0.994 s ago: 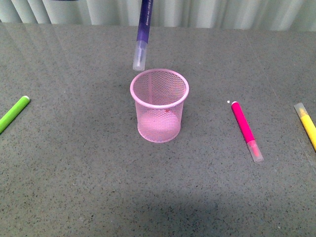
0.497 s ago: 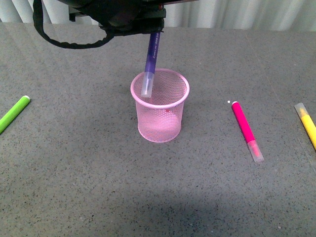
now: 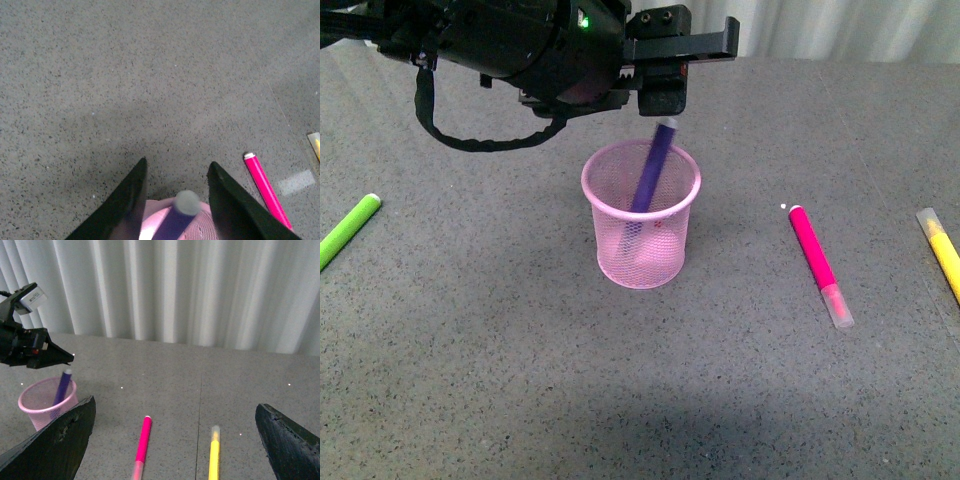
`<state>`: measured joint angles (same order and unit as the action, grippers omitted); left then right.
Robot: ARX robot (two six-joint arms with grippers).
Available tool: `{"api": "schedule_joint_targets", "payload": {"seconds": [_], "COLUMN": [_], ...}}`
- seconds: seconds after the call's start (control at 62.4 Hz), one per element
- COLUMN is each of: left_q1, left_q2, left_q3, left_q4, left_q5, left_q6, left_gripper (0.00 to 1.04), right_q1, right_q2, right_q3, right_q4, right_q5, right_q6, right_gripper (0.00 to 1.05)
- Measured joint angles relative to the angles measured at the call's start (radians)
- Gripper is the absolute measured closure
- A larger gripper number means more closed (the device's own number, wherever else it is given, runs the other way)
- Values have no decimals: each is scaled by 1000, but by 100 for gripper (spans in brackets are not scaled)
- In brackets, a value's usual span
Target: Insert purple and pink pens into pink cup
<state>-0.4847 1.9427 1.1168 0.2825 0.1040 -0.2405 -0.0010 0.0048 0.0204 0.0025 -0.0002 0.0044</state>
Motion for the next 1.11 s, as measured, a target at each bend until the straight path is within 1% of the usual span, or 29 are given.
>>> {"api": "schedule_joint_targets", "payload": {"seconds": [0.112,0.305,0.353,0.417,0.465,0.609,0.674,0.738,0.754,0.77,0.786,0.802,0.834,0.85,0.866,0.898,0.93,0.962,0.994,1.107], "left_q1": [0,22,35,62,85,195,263,358,380,403,426,436,465,470,479,486,486,486,483,485], "left_q2": [-19,-132,-166,-223,-264,-424,-506,-608,-625,-631,-640,-643,-649,-649,-652,-663,-687,-723,-762,-869], "left_q3": [-24,-86,-103,-130,-152,-261,-334,-445,-474,-515,-564,-589,-691,-718,-768,-841,-906,-958,-991,-1033], "left_q4": [0,1,5,6,6,-1,-18,-38,-34,23,114,163,353,398,483,597,676,719,727,697], "left_q5": [0,-10,-21,-34,-54,-107,-121,-100,-102,-103,-103,-103,-109,-110,-114,-116,-114,-106,-102,-107], "left_q6": [-12,-62,-75,-106,-125,-159,-167,-167,-161,-133,-100,-72,-4,14,57,95,127,152,172,206], "left_gripper": [44,12,6,9,8,8,8,8,9,11,15,17,24,26,29,34,40,45,51,68], "right_q1": [0,0,0,0,0,0,0,0,0,0,0,0,0,0,0,0,0,0,0,0], "right_q2": [0,0,0,0,0,0,0,0,0,0,0,0,0,-1,-1,-1,-1,-1,-1,-2], "right_q3": [0,0,0,0,0,0,0,0,0,0,0,0,0,0,0,0,0,0,0,0], "right_q4": [0,0,0,0,0,0,0,0,0,0,0,0,0,0,0,0,0,0,0,0], "right_q5": [0,0,0,0,0,0,0,0,0,0,0,0,0,0,0,1,0,-1,0,0], "right_q6": [0,0,0,0,0,0,0,0,0,0,0,0,0,0,0,0,0,0,0,0], "right_gripper": [7,7,7,7,7,7,7,7,7,7,7,7,7,7,7,7,7,7,7,7]}}
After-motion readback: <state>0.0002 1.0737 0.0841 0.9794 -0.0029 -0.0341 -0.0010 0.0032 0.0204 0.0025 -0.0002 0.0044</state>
